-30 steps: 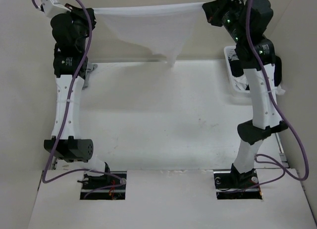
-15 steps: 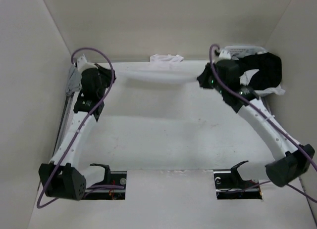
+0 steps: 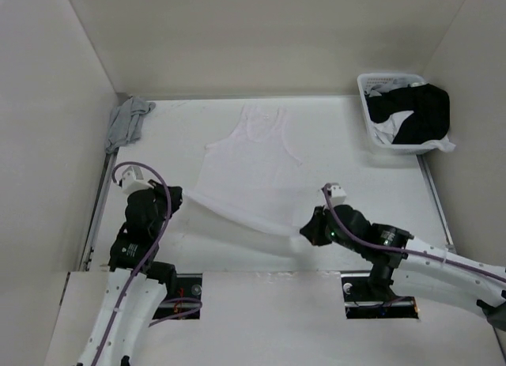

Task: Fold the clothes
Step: Fold the tank top

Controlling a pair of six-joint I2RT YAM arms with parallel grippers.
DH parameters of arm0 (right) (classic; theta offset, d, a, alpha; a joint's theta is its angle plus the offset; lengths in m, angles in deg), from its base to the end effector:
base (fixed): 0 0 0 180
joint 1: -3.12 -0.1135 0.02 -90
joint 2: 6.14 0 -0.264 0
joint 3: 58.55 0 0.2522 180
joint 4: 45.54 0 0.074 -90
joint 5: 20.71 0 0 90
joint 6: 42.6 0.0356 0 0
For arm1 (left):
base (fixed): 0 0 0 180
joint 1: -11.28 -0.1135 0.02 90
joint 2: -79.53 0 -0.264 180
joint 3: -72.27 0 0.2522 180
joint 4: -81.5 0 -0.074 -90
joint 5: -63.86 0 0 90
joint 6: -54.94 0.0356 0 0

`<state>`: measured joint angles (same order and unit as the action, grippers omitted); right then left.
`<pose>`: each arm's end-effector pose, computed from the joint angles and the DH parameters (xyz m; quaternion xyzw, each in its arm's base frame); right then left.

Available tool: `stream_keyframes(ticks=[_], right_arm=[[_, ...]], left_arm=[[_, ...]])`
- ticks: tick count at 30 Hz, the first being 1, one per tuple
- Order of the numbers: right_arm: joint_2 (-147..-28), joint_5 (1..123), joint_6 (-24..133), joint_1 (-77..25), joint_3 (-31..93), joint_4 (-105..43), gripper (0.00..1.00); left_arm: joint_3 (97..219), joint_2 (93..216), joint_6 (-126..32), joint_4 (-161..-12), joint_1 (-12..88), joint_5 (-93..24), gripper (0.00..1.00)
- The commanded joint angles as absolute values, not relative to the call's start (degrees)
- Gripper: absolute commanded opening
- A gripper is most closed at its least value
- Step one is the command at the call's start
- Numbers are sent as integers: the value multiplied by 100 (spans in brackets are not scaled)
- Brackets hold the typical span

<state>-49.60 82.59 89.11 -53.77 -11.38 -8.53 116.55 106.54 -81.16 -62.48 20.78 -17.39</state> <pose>0.1002 0.1386 0.2518 -0.0610 0.8737 0.2911 0.3848 0.1281 -0.0160 0.2732 -0.2967 0.7555 -0.2160 0.5427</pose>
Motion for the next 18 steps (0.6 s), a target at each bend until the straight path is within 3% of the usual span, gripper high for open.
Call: stream_keyframes(ticks=[1,5,9,13,18], right_arm=[[-4622,8423,10117,-6080,-1604,-770,3],[-4463,8581,10803,-6898,-1781,-612,4],[-4586,8819,10700,-6839,-1588,-549,4],[-4910,8696,9787,-5594,-1140,-926,4],[-6104,7696,8626,-3458,-429,-1866,3]], left_arm=[[11486,10187,-8391,-5066,2142,-1832,0],[11863,10177,-8586,-4476,2363,-1595,0],[12153,10439,-8481,-4632,2328,-1428,0],[12329,11457,-8445,-5965,2310,-1357,0],[12846,13398,-8489,-7716,2293,-1042,0]])
